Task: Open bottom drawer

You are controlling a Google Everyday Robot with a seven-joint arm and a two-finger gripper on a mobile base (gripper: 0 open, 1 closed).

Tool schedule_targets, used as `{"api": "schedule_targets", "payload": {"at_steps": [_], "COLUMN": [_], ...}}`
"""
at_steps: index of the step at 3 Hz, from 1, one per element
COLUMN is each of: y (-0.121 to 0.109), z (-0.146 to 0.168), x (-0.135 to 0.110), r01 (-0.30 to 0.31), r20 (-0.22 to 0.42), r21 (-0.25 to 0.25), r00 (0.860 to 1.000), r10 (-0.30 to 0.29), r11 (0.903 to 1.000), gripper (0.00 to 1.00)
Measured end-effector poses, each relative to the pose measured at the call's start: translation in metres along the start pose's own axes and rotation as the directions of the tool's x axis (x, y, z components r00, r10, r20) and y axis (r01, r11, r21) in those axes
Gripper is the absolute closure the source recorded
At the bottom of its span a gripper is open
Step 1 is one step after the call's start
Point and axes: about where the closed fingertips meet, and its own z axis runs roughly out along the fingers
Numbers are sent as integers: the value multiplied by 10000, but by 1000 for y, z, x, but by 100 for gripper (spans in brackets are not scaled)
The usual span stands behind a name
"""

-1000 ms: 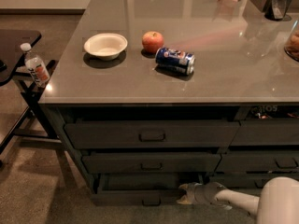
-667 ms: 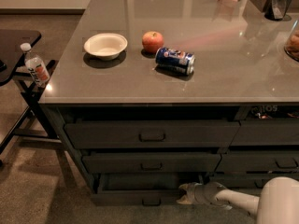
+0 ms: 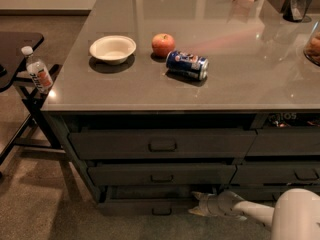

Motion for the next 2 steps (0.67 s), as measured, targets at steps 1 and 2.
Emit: {"api": "schedule_targets", "payload": {"at_steps": [1,2], "y": [16,18], "z": [-1,-5], "x": [5,6], "r01": [54,37], "r20": [222,241], "r21": [-289,-300], "r00": [9997,9997], "r10": [-47,-30], "r11": [9996,9995], "gripper": [16,38]}}
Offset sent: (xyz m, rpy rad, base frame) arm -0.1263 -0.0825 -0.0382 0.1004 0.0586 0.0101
